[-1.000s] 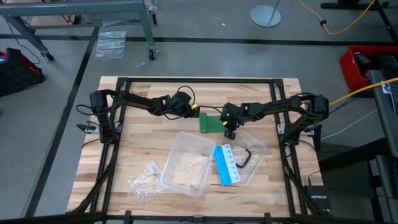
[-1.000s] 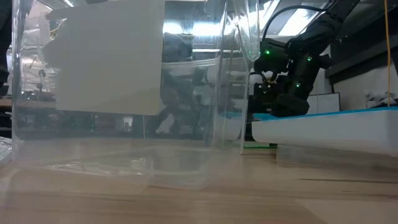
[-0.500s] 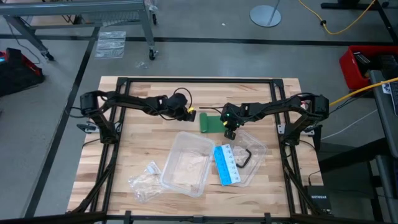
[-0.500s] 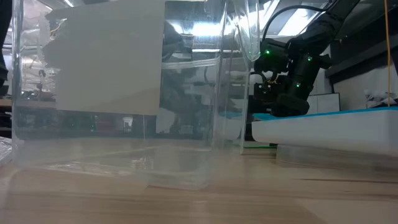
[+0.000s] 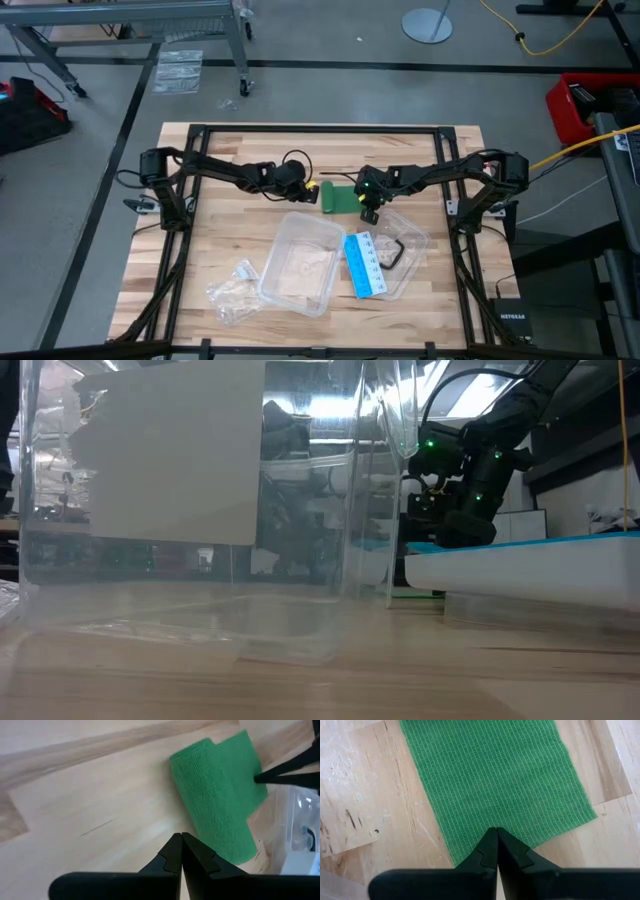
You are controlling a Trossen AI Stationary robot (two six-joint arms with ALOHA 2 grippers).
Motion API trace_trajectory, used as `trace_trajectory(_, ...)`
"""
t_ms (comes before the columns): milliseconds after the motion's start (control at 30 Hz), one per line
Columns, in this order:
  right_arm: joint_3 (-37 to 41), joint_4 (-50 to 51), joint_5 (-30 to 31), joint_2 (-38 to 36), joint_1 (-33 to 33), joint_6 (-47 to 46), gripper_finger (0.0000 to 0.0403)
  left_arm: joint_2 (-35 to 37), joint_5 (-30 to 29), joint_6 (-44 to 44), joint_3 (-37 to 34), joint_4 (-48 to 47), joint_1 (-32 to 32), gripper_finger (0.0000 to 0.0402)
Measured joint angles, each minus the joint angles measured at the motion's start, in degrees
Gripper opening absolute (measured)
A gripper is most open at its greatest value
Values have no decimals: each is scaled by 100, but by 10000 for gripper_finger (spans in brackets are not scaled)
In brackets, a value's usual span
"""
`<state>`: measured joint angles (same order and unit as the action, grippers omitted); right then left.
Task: Roll bandage
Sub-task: Roll the green bandage
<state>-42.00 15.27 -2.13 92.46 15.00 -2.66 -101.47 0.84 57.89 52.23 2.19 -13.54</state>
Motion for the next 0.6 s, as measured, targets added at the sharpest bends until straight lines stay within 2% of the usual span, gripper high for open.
trace_trajectory(300, 0, -17, 2, 0, 0, 0, 7, -438, 57, 194, 0, 686, -2, 1)
trace_trajectory(600, 0, -84, -39, 2, -2, 0, 7, -489, 79, 216, 0, 1098, -2, 1)
